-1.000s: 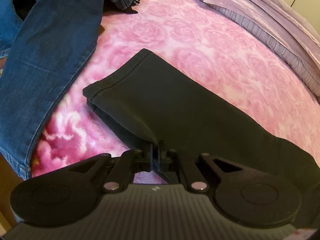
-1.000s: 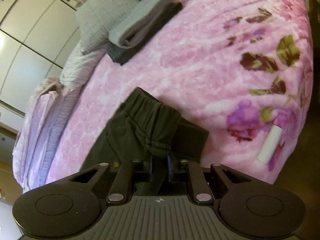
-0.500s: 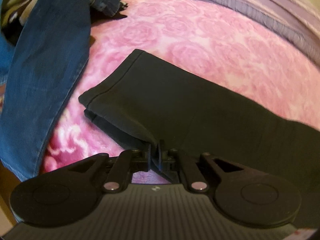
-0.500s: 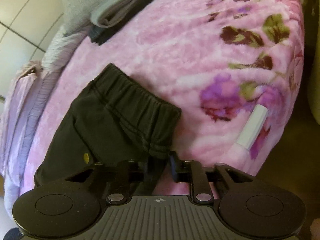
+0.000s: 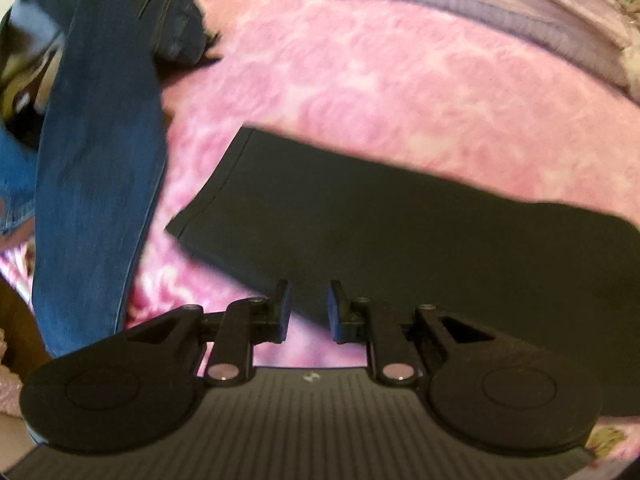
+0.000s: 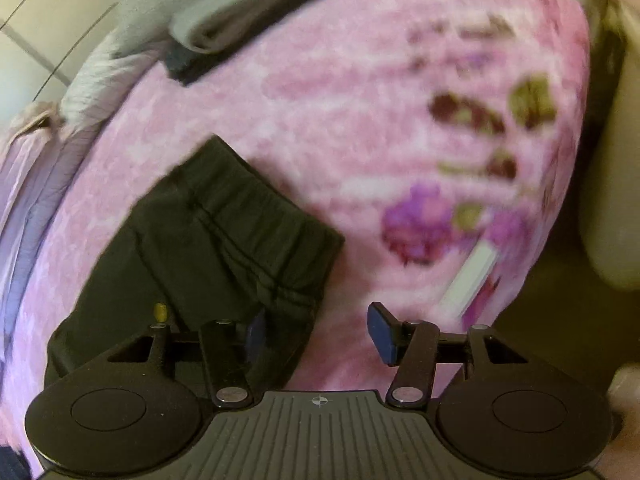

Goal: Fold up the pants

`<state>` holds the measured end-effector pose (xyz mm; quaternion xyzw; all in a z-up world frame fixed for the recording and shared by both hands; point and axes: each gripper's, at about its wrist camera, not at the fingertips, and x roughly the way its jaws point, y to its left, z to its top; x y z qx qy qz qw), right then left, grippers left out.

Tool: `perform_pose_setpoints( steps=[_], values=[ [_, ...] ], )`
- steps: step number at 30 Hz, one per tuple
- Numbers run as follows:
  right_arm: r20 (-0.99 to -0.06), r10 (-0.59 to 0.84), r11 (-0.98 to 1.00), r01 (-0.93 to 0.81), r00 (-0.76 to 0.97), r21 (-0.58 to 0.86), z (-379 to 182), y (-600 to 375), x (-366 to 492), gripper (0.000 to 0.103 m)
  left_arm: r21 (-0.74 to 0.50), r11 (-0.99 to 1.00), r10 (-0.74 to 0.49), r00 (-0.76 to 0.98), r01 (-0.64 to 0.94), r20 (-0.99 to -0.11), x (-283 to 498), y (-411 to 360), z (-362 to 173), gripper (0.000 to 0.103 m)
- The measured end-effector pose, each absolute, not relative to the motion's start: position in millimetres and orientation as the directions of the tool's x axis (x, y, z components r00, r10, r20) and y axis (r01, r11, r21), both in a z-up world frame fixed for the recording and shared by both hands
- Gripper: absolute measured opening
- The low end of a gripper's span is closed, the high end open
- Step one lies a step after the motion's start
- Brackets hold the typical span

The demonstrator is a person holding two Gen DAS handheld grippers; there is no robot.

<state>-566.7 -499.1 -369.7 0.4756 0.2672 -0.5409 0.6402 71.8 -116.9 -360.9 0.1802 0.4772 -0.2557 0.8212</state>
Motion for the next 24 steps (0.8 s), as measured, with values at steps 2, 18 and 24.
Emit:
perform_pose_setpoints(
  steps=[2,18,24],
  values=[
    [-0.84,-0.491,0.031,0.968,0.232,0.25,-352.9,-505.9,-562.0,0.051,0.027,0.768,-0.289,0.384,0.64,-0.877,70.8,-139.9,-352.9,0.015],
    [-0.841,-0.46,0.235,0.953,0.284,0.193,-379.0,-569.5,-506.9,0.055,-0.357,-0.015,-0.473,-0.321,0.934,-0.82,-25.6,-416.4,-390.5,0.037],
    [-0.834,-0.435,0.274,0.932,0.339,0.235,-381.5,-578.5,-512.4,0.057,-0.372,-0.126,-0.371,-0.392,0.92,-0.842,-27.5,-429.2,-410.1,0.035]
  ],
)
